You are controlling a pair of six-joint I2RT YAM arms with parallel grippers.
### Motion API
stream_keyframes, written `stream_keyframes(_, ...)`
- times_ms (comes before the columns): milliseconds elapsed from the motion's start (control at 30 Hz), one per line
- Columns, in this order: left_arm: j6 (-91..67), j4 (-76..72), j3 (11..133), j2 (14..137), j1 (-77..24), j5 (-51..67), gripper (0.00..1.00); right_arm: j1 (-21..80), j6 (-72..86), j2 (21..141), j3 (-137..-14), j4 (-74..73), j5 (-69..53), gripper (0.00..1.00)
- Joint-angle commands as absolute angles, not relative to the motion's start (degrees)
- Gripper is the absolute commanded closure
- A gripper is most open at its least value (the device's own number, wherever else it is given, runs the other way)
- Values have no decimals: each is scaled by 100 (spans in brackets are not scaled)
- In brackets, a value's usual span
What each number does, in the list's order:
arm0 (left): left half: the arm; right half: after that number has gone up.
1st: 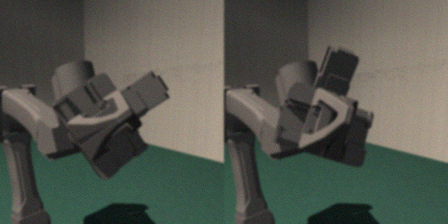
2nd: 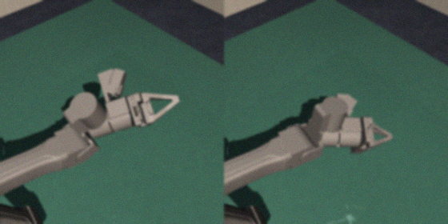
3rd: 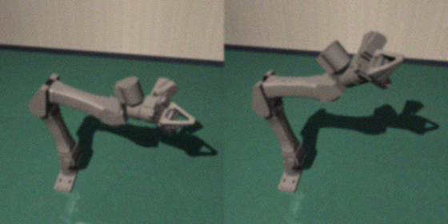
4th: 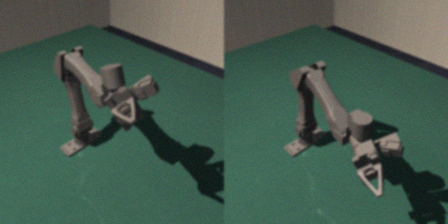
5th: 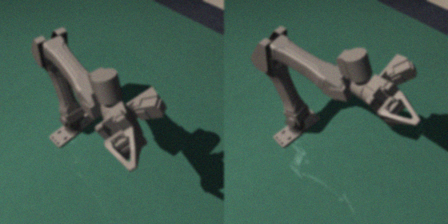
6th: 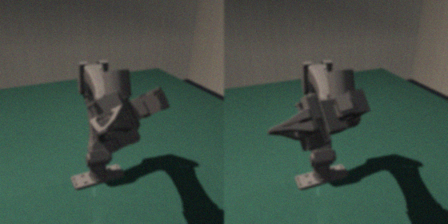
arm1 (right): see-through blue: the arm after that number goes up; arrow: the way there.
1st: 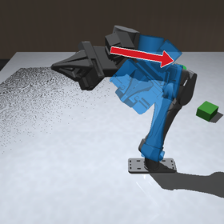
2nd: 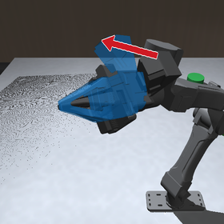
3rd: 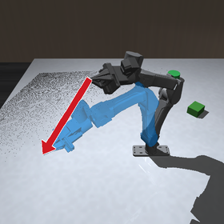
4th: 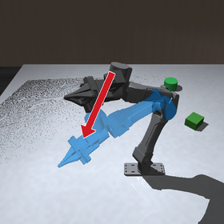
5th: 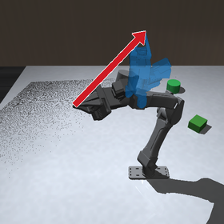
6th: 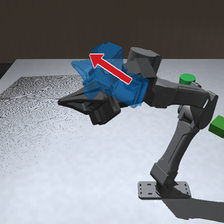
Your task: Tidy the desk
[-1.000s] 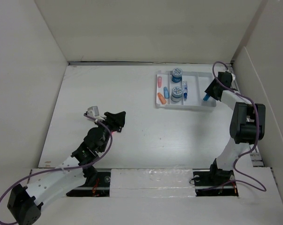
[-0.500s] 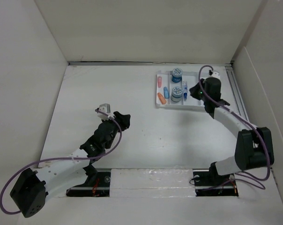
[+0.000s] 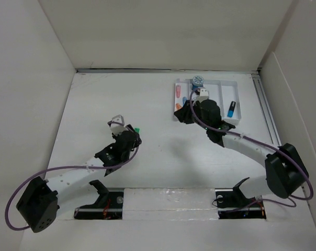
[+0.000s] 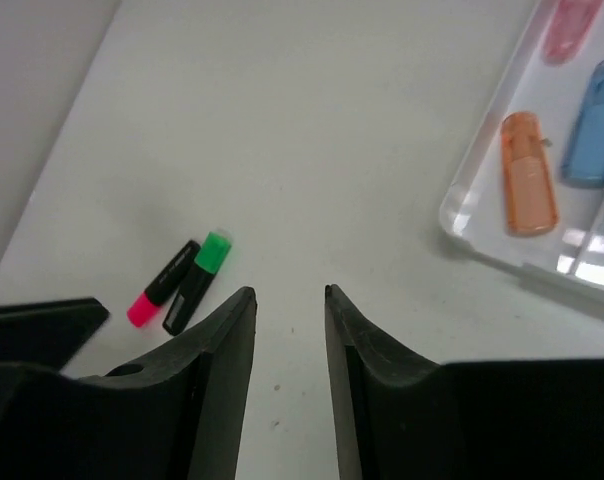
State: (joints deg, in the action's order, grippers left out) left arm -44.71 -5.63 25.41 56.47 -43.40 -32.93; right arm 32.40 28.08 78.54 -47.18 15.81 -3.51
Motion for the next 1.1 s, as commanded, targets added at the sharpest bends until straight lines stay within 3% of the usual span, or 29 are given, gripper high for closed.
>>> stream_keyframes(0,-4625,-666,2699,4836,-4333,-3867,62,3890,2786,8348,-5105,1908,-712,59)
stream_keyframes(100,-4351,-1448,2340,3896,-4333,-3858,58,4428,2751,9051,-5790,1401,-326,53)
stream_keyframes(133,-4220,-1737,2251,3519,-4333,-3850,57,4786,2751,9392,-5957,1284,-160,45)
stream_keyframes(333,-4192,-1503,2039,2550,-4333,-4245,55,5677,2812,10679,-7153,554,721,30)
stream_keyframes(600,-3798,-1854,1486,1591,-4333,-4298,54,6125,2777,12083,-8630,-816,2012,31)
stream_keyframes(967,-3700,-1740,1354,1169,-4333,-4122,53,6126,2769,12788,-9580,-1643,2742,39)
stream_keyframes(1000,-3709,-1705,1319,1047,-4333,-4096,53,6126,2769,12858,-9667,-1713,2890,46)
stream_keyframes(1067,-3735,-1670,1310,985,-4333,-4078,53,6126,2777,12876,-9668,-1740,2953,49)
